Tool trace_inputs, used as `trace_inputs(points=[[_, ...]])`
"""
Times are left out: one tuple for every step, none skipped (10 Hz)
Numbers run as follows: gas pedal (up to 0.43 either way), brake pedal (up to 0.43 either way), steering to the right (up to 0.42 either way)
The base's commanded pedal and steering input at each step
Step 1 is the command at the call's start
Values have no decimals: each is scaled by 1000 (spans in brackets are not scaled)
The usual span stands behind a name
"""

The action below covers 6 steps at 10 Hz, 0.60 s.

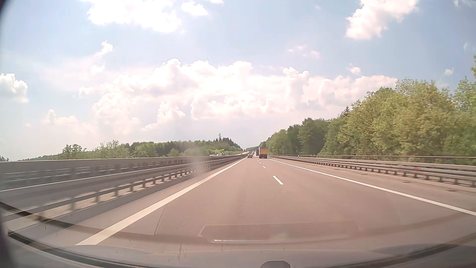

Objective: Follow the waypoints while adhering to traffic rules and regulations

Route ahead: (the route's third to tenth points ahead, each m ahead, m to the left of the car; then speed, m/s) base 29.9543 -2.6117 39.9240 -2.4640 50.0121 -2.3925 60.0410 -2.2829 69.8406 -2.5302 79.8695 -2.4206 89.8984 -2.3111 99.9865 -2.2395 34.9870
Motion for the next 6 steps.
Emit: trace_inputs(points=[[280, 0, -4], [280, 0, -3], [280, 0, -4], [280, 0, -3], [280, 0, -3], [280, 0, -2]])
